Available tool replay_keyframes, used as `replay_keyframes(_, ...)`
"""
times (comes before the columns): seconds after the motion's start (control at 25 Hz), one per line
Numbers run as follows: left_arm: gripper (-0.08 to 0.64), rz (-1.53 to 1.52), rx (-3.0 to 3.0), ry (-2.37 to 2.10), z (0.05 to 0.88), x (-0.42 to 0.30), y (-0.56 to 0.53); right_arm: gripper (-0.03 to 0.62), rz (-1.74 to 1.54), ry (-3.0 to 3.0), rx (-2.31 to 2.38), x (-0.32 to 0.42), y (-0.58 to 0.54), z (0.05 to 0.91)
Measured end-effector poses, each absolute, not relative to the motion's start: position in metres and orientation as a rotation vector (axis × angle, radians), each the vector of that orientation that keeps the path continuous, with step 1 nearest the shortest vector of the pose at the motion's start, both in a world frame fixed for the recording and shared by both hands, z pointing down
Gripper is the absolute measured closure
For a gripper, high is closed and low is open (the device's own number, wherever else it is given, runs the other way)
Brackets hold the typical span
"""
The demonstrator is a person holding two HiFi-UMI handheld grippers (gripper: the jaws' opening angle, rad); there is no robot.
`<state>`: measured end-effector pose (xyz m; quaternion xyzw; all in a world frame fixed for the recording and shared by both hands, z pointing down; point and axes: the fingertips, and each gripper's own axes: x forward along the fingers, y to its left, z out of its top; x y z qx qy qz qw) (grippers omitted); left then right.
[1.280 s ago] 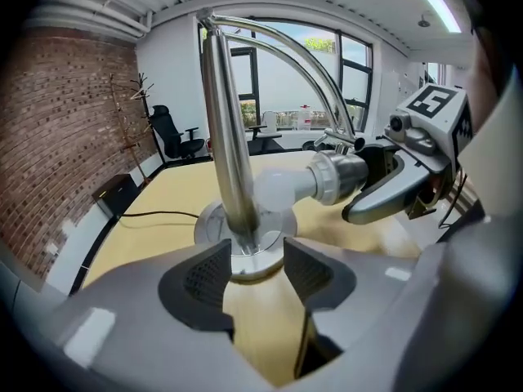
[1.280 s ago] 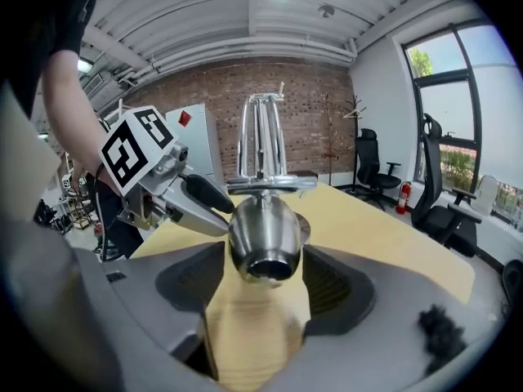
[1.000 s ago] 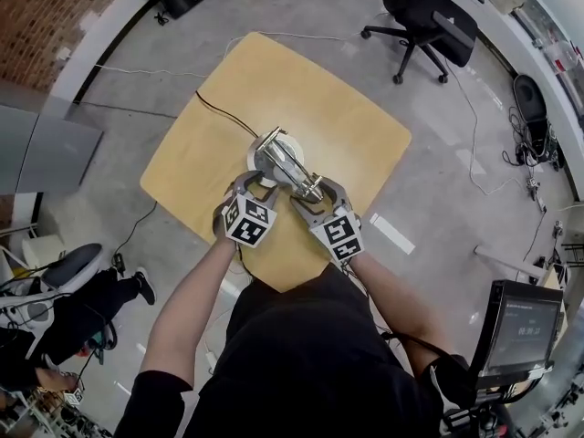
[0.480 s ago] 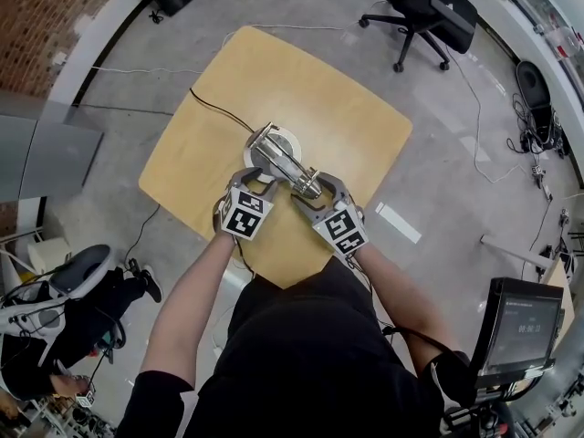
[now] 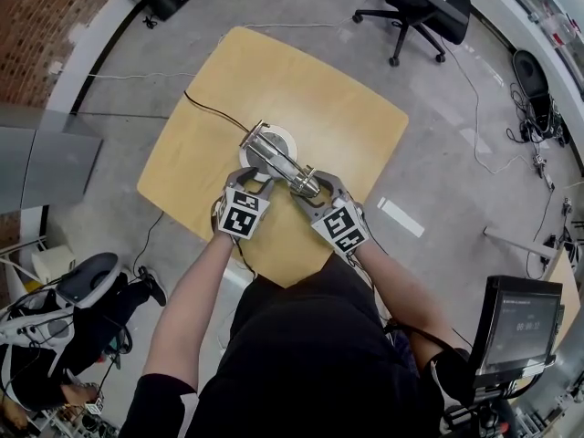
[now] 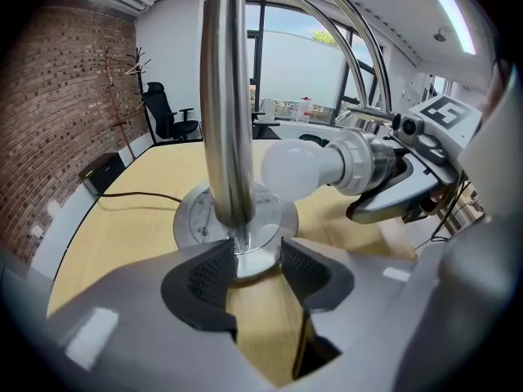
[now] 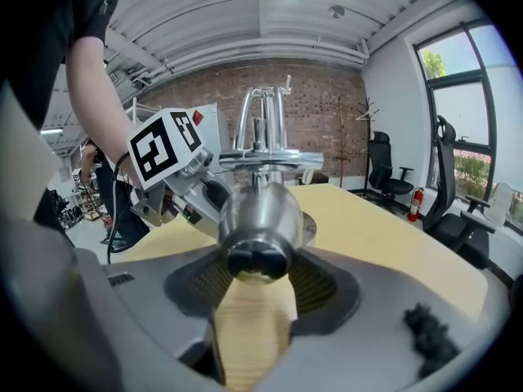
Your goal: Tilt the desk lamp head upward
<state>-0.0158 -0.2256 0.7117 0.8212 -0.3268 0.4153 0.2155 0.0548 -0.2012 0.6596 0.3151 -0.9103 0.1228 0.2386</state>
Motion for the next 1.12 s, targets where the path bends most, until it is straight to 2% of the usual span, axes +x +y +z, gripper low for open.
replay_keyframes(1.12,0.376,1.136,2.266,-0.919,0.732,-0.008,-0.241,0.379,0.317,-2.540,0.998,0.117,-0.177,0.579)
